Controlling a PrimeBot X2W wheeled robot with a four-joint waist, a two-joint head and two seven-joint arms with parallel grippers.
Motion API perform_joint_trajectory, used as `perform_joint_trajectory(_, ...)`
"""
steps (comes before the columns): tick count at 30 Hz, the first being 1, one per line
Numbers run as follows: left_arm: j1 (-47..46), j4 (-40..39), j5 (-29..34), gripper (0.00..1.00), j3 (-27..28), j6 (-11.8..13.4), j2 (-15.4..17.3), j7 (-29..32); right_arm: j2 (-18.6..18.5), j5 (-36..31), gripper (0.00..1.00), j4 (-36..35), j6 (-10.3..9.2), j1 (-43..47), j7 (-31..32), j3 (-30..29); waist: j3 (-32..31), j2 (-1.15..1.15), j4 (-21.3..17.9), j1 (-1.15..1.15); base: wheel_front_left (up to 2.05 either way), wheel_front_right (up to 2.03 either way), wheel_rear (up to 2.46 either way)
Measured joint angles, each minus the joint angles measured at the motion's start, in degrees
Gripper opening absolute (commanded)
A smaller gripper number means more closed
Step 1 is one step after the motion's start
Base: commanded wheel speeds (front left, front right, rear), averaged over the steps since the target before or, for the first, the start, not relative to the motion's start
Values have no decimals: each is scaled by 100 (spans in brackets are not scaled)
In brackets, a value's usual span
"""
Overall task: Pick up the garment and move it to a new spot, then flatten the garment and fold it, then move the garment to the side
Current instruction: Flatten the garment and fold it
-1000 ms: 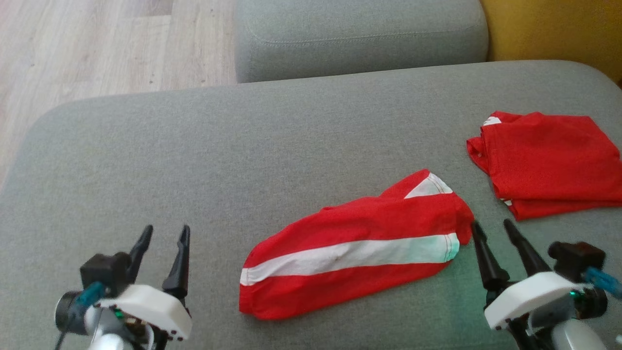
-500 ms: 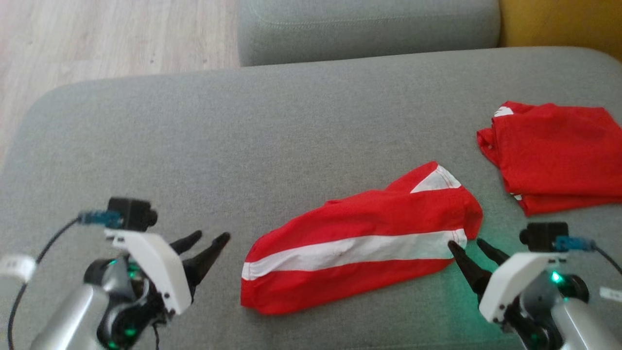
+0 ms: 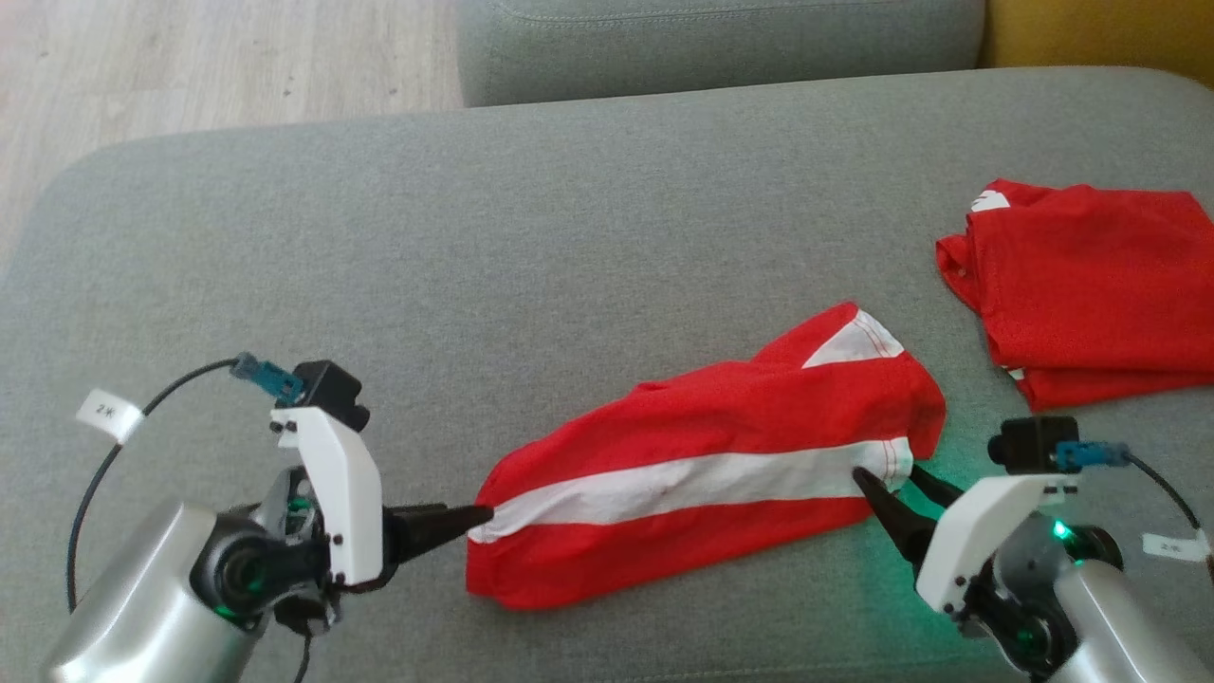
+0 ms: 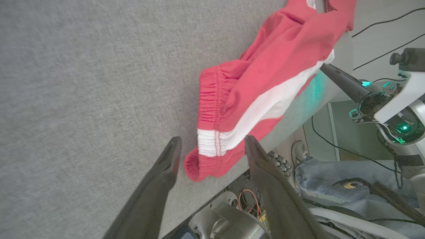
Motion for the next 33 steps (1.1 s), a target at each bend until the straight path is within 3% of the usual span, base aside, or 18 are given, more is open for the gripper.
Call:
perform_joint_trajectory(7,-192,227,-658,100,-152,-4,-10,515,-4,121,100,62,0,-195,-116,268,6,0,-81,0,0,0,0)
perform_joint_trajectory(19,-349,726,-901,100,-364,-5,-5,359,-94,372,95,187,0,-322,-191,567,66,0,-118,0,0,0,0)
perform_joint_trajectory(22,-366,789,-1006,100,-446,-5,-9,336,-141,423,87,190,0,-386,-193,635,68,0,-123,0,0,0,0)
perform_joint_trajectory(24,-383,818,-1035,100,-511,-5,-18,309,-141,458,68,200,0,-396,-209,690,65,0,-124,0,0,0,0)
perform_joint_trajectory(25,-388,818,-1111,91,-512,-5,-27,302,-141,475,46,207,0,-397,-233,704,65,0,-125,0,0,0,0)
perform_joint_trajectory(26,-393,816,-1185,68,-515,-5,-35,292,-142,475,33,212,0,-402,-243,717,67,0,-126,0,0,0,0)
perform_joint_trajectory(27,-411,809,-1235,37,-538,-5,-37,291,-144,492,11,215,0,-407,-244,735,69,0,-127,0,0,0,0)
perform_joint_trajectory(28,-433,794,-1265,4,-553,-5,-37,254,-147,527,0,221,0,-418,-244,761,69,0,-128,0,0,0,0)
perform_joint_trajectory(33,-474,681,-1457,0,-655,-5,-21,208,-186,621,0,219,0,-455,-326,870,20,0,-127,0,0,0,0)
